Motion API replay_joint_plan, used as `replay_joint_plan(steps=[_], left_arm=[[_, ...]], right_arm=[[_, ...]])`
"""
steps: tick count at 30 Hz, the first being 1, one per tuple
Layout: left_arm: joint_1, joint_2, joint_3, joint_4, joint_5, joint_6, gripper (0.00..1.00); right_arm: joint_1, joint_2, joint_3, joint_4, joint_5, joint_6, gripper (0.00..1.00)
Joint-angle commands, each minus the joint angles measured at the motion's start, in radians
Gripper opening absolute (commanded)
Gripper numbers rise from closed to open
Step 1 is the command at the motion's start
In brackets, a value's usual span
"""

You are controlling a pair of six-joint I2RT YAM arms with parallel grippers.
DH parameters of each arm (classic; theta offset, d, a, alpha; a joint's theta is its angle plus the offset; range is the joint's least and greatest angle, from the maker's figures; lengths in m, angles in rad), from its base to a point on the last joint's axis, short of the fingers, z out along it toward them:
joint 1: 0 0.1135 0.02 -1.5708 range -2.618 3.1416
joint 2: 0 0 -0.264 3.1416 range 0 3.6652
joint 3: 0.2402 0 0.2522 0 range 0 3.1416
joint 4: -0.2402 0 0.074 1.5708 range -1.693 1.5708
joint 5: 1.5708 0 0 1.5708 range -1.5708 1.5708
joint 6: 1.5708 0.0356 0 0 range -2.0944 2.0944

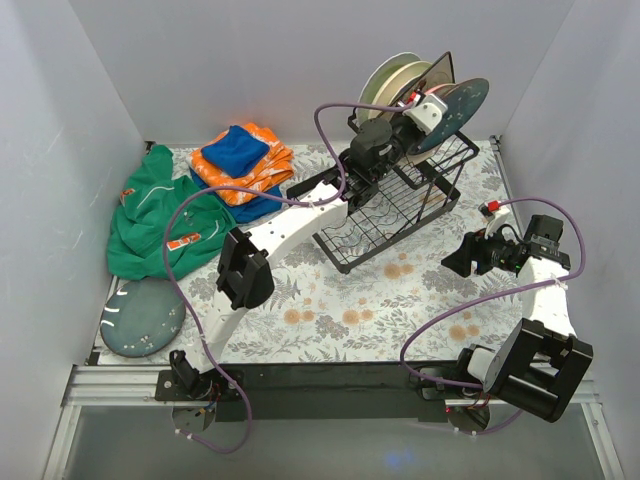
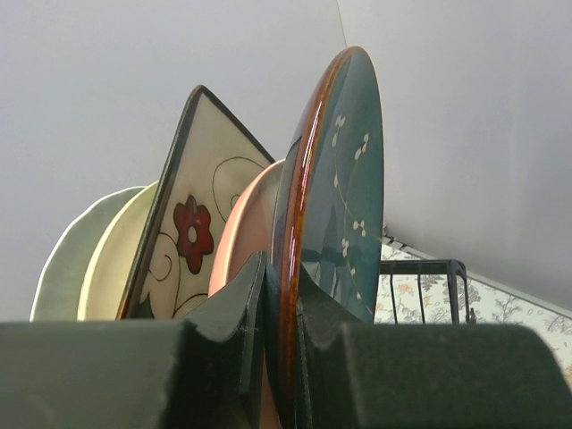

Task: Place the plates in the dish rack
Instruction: Insert the plate into the dish rack

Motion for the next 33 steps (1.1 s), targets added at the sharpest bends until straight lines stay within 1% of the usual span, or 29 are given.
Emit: replay_joint_plan(steps=[1, 17, 33], left_arm=[[-0.011, -0.080, 0.015, 0.200, -0.030, 0.048, 0.00], [-0.017, -0.103, -0.009, 0.207, -0.084, 0.044, 0.00], [-0.018, -0.119, -0.045, 0.194, -0.081, 0.015, 0.00]], right_arm=[[-0.008, 0.006, -0.003, 0.020, -0.036, 0.003, 0.72], [-0.014, 0.016, -0.001, 0.017, -0.042, 0.005, 0.72], [-0.020, 0.016, -0.001, 0.017, -0.045, 0.005, 0.72]])
